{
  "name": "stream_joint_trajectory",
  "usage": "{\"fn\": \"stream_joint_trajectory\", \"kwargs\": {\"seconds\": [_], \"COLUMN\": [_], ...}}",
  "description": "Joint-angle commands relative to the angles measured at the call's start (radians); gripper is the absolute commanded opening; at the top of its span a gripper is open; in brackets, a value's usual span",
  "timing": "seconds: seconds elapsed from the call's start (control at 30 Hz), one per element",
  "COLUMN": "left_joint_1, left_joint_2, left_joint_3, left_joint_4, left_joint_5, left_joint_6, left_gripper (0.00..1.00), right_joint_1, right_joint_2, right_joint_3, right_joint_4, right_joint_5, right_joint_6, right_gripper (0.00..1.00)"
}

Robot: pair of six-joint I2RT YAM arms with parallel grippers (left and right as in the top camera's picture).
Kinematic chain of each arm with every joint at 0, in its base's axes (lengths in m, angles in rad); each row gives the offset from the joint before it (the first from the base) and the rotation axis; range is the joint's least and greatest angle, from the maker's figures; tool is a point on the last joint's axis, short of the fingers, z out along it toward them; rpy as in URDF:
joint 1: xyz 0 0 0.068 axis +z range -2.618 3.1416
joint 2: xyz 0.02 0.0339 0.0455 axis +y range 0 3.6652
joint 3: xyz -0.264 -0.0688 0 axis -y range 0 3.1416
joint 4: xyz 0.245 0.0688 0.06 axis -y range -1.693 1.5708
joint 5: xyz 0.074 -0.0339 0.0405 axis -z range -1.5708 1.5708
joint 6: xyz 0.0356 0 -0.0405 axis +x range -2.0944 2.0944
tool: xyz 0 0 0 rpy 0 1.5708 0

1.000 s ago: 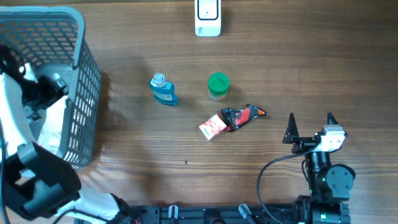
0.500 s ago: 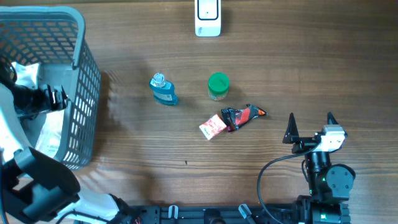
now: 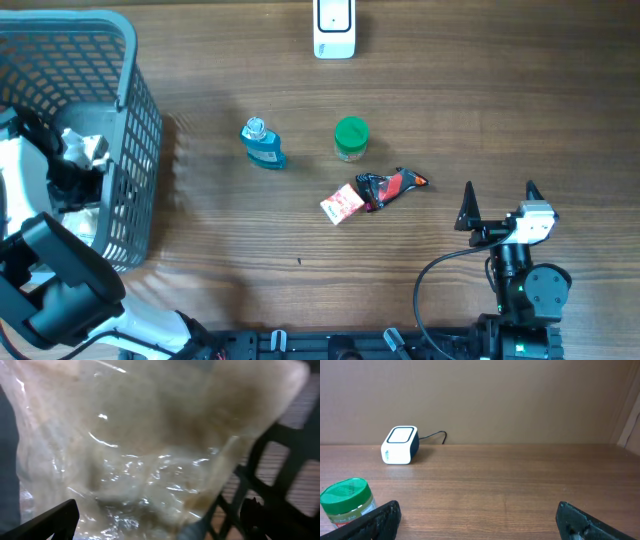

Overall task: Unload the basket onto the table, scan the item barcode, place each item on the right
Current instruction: 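Grasp the clear plastic bag inside the basket with the left gripper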

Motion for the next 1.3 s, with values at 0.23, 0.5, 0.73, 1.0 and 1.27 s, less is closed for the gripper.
{"fn": "stream_joint_trajectory", "kwargs": {"seconds": [0.23, 0.5, 0.73, 1.0, 1.27], "left_joint_1": [-0.001, -0.019, -0.114, -0.138, -0.136], "left_joint_2": [0.011, 0.011, 0.011, 0.015, 0.017], "left_joint_3": [-0.105, -0.113, -0.114, -0.124, -0.295], "left_joint_4": [0.193, 0.231, 0.212, 0.285, 0.447], "left_joint_5": [-0.167, -0.168, -0.446, -0.527, -0.711], "left_joint_6": [0.031, 0.031, -0.083, -0.161, -0.325], "left_gripper": [1.0, 1.0, 1.0, 1.0, 1.0], "right_joint_1": [0.002, 0.002, 0.002, 0.002, 0.002], "right_joint_2": [0.0, 0.0, 0.0, 0.0, 0.0], "right_joint_3": [-0.001, -0.001, -0.001, -0.001, -0.001], "right_joint_4": [0.005, 0.005, 0.005, 0.005, 0.005], "right_joint_5": [-0.013, -0.013, -0.013, -0.013, -0.013], "right_joint_6": [-0.008, -0.008, -0.009, -0.008, -0.008], "right_gripper": [1.0, 1.0, 1.0, 1.0, 1.0]}}
